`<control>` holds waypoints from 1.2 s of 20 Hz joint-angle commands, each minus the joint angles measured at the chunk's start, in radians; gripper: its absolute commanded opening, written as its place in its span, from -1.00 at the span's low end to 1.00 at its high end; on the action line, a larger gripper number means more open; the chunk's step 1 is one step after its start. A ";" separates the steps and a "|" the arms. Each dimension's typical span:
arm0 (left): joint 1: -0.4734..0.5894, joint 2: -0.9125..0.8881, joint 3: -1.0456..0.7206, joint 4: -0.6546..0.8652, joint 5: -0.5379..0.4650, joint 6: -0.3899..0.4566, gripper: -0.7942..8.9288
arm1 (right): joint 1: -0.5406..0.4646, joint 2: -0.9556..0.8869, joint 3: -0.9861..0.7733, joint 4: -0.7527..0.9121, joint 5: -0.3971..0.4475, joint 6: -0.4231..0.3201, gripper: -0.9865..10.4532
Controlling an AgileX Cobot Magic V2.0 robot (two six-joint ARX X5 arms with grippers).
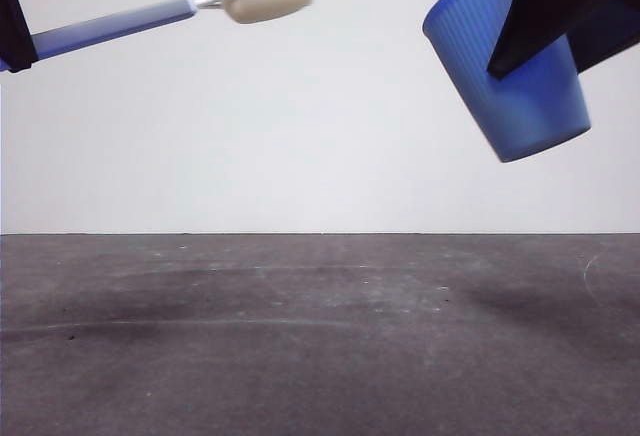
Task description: Pick up the cup brush,pick up the cup,insert the brush into the cup,clean the cup,put the cup brush back,put the cup back to the fixed position on the table
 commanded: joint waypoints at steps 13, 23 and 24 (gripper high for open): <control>-0.346 0.212 0.002 -0.087 -0.297 0.151 -0.85 | 0.153 0.161 0.008 -0.205 0.489 -0.383 -0.85; -0.350 0.232 0.003 -0.061 -0.294 0.158 -0.85 | 0.293 0.346 0.105 -0.170 0.602 -0.467 -0.85; -0.350 0.232 0.003 -0.065 -0.294 0.158 -0.85 | 0.308 0.372 0.133 -0.169 0.609 -0.478 -0.85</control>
